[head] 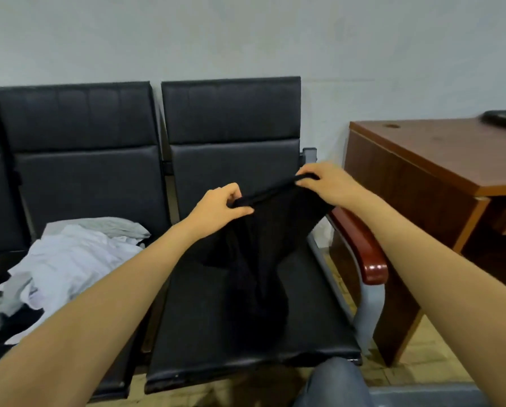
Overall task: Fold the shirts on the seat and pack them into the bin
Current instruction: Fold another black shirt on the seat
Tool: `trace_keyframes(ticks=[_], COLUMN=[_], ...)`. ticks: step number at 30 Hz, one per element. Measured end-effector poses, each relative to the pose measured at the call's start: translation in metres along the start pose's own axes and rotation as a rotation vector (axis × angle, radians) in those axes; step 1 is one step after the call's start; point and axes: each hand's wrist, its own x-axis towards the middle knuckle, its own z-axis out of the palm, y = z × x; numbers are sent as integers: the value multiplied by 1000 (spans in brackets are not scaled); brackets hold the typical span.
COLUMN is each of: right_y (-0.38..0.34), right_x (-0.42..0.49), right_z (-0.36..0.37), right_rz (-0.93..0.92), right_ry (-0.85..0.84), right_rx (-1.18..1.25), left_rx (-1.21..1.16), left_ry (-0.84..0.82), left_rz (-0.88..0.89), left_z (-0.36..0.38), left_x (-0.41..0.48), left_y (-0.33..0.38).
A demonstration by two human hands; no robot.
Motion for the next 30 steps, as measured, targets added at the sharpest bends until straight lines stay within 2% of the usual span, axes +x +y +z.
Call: trace_keyframes(ticks=[2, 5, 8, 13, 18, 20, 22, 24, 26, 28, 29, 30], right_y=[-21, -43, -53, -52, -44, -38, -30, -24, -22, -23, -23, -24], right_x=[5, 8, 8, 7, 10, 12, 16, 14, 7, 0, -3, -5], right_z=[-14, -28, -35, -25, -5, -2, 0, -3, -6, -5, -3, 0], right_rz=[3, 45, 50, 88, 132, 172, 198, 200, 222, 292, 344, 409], right_ry=[99, 122, 150, 179, 232, 262, 300, 298, 247, 132, 77, 38], right_rx=[152, 413, 553, 502, 489, 475, 401, 161, -114, -210, -129, 94], left_rx=[62, 176, 328, 242, 296, 313, 259, 135, 51, 27, 36, 54], left_ry=[-50, -24, -31, -97, -137, -46, 162, 438, 606, 620, 590, 541], left_rz=[-29, -70, -220, -498, -610, -649, -639, -562, -467, -434, -449, -470], left_z=[-13, -32, -47, -48, -51, -56, -63, -70, -77, -83, -85, -86], left_x=[-4, -10, -19, -41, -60, -62, -62, -62, -62, -63, -63, -65], left_y=[10, 15, 2, -25, -51, -58, -61, -57, -53, -53, -54, -57])
